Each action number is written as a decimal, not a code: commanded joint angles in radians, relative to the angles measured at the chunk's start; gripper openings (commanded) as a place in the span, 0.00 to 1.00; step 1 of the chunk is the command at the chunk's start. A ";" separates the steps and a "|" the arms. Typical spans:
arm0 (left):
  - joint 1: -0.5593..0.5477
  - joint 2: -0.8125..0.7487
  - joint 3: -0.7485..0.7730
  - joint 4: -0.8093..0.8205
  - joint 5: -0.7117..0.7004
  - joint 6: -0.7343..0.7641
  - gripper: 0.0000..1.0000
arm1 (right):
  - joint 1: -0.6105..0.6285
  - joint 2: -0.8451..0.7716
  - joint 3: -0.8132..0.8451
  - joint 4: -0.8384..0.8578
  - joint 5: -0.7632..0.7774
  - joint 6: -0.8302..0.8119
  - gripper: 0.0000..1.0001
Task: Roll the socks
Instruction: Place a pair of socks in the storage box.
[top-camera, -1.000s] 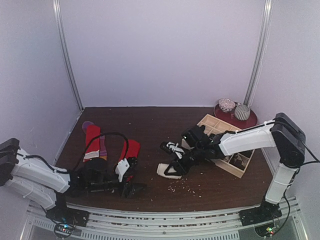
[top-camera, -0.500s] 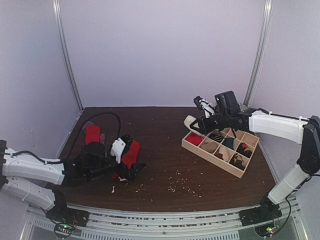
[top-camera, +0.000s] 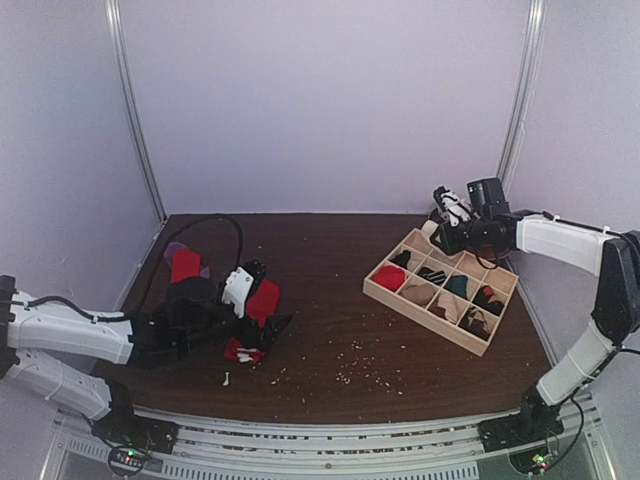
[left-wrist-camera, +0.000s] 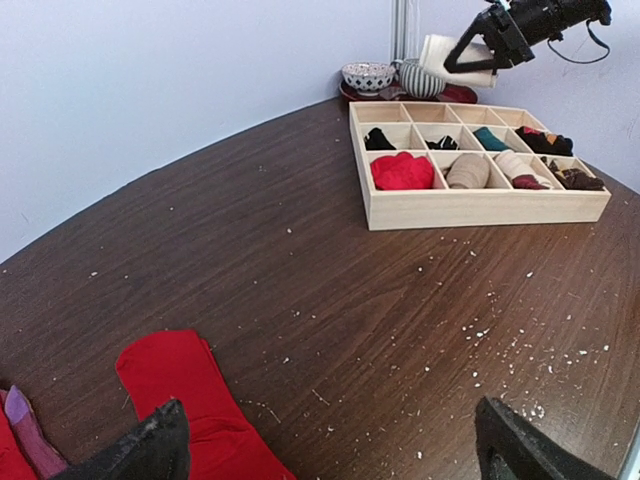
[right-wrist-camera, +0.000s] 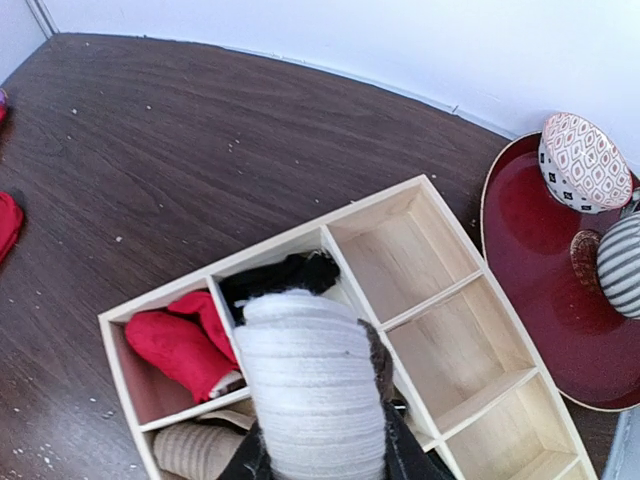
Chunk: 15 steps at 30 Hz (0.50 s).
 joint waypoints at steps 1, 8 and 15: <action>0.007 0.039 0.038 0.076 0.000 0.022 0.98 | -0.039 0.069 0.027 0.003 0.030 -0.091 0.02; 0.007 0.094 0.058 0.094 0.014 0.046 0.98 | -0.075 0.151 0.057 0.067 0.089 0.029 0.02; 0.007 0.076 0.032 0.117 0.030 0.056 0.98 | -0.098 0.195 0.071 0.113 0.141 0.072 0.02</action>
